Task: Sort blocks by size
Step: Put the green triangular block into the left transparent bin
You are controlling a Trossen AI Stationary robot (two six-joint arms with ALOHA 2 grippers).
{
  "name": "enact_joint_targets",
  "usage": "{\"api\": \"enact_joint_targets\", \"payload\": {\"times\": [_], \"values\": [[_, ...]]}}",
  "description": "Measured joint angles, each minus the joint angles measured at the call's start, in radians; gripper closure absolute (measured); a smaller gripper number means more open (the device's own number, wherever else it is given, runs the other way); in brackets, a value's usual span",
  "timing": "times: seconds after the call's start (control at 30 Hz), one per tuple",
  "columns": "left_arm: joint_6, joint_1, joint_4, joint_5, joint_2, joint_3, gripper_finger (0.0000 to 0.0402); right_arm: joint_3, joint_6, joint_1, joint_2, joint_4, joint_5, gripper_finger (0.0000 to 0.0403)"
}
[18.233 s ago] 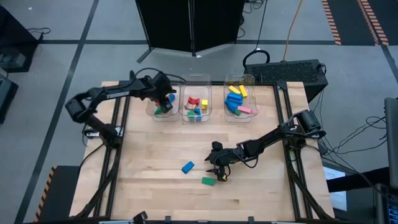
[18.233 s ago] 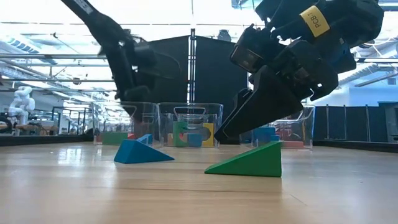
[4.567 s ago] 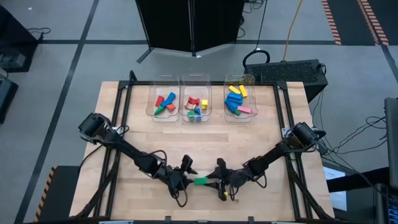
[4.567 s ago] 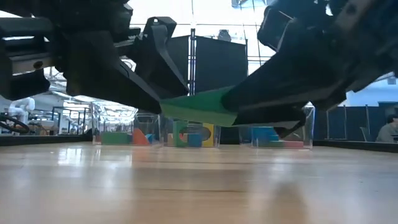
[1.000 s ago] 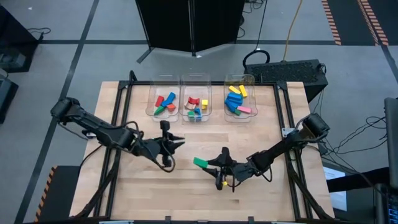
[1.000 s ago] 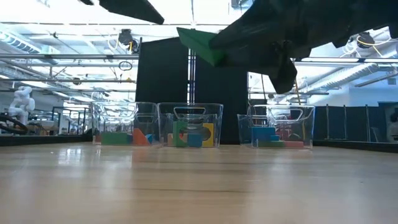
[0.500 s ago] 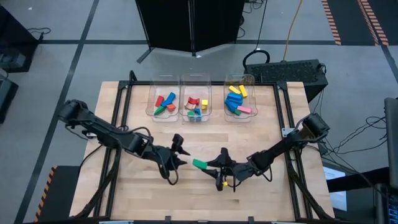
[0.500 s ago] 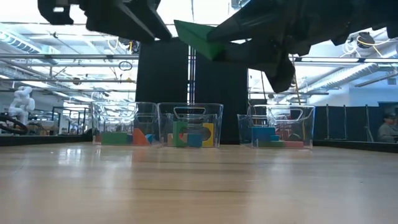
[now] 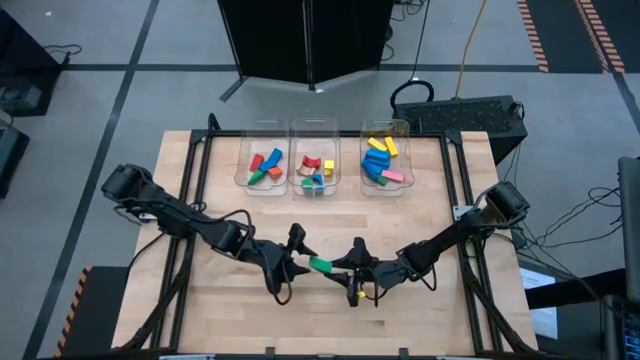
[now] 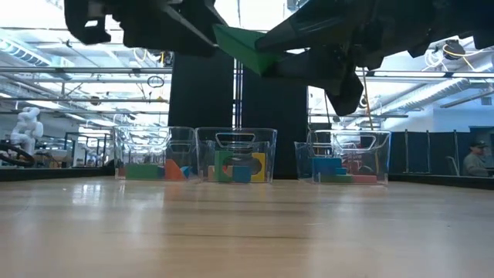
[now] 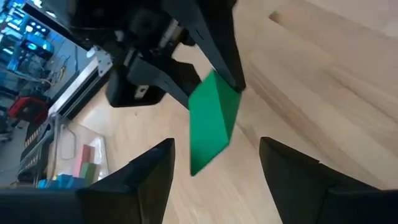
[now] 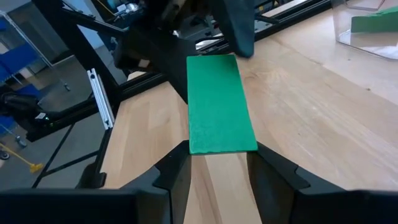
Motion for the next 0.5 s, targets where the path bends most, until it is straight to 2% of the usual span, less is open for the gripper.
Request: {"api": "enact_joint_targets", "payload": {"times": [0.5], "values": [[0.062, -0.003, 0.063, 0.026, 0.028, 0.000, 0.0253, 0.000, -0.010, -0.006, 0.000, 0.008, -0.019, 0.0270]]}}
